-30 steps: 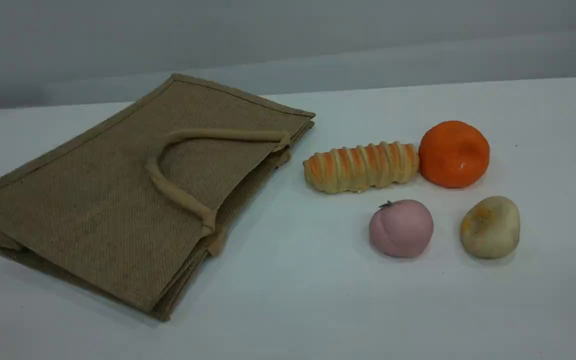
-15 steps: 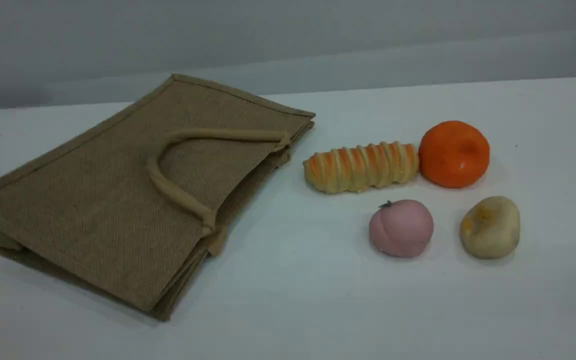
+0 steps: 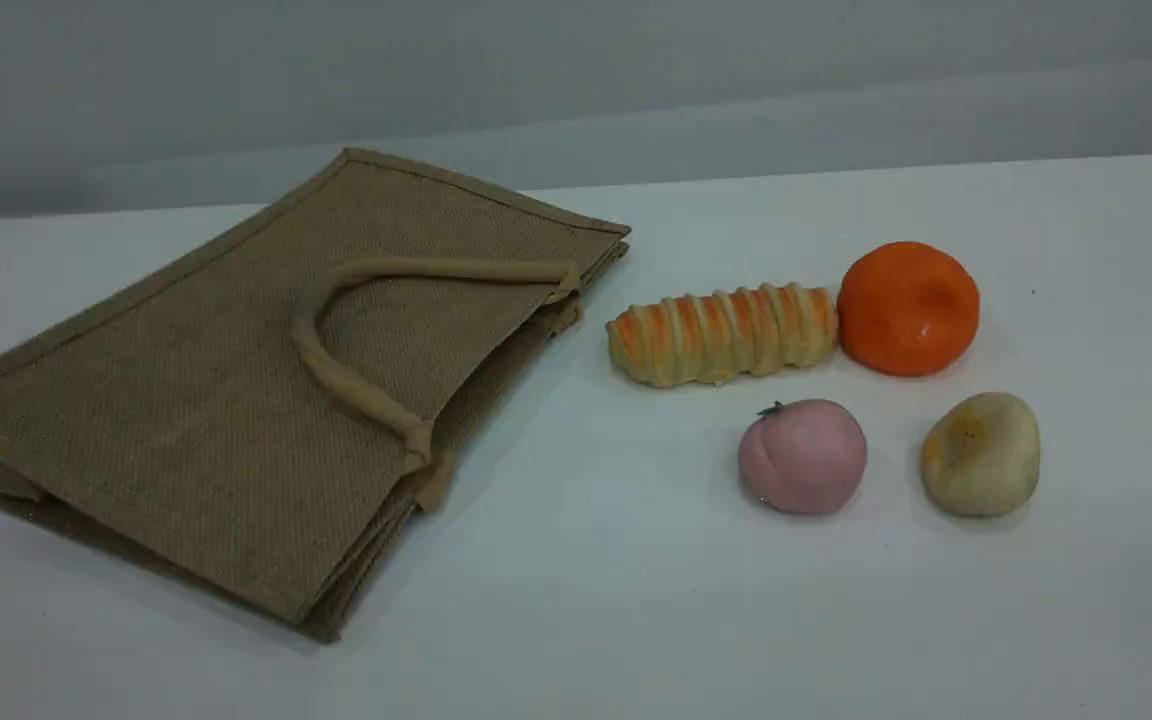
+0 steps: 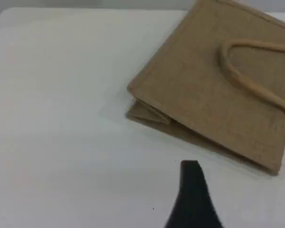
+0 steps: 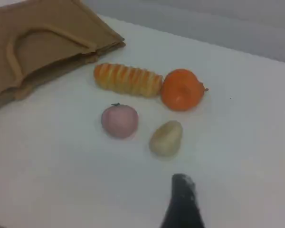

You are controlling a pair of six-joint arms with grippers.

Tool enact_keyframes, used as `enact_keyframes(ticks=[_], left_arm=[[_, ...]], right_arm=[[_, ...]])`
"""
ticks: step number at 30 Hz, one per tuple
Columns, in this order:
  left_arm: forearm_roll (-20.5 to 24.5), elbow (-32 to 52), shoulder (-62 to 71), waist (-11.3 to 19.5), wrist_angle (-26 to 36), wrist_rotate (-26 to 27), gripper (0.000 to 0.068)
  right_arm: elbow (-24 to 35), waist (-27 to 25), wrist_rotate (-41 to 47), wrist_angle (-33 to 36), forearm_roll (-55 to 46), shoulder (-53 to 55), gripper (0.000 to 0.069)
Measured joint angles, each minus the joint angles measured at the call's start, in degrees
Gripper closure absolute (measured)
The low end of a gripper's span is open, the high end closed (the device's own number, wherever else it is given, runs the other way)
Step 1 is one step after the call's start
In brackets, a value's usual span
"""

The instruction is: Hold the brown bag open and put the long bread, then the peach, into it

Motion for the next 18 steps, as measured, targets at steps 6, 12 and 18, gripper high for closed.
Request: enact_keyframes(ticks=[6,12,18], left_arm=[[0.00,0.00,0.00,0.00,0.00,0.07,0.0231],[0.05,0.00,0.00,0.00,0.00,-0.05,0.0231],[0.21,-0.07,0.24,0.00,-0.23,-0.05,0.0231]], right_arm=[[0.00,0.05,0.00,0.00,0.00,0.00,0.0235],[0.00,0.05,0.00,0.00,0.00,0.00,0.0235],[-0.74,0.05,3.06,-1.55,0.28,0.00,0.0235]])
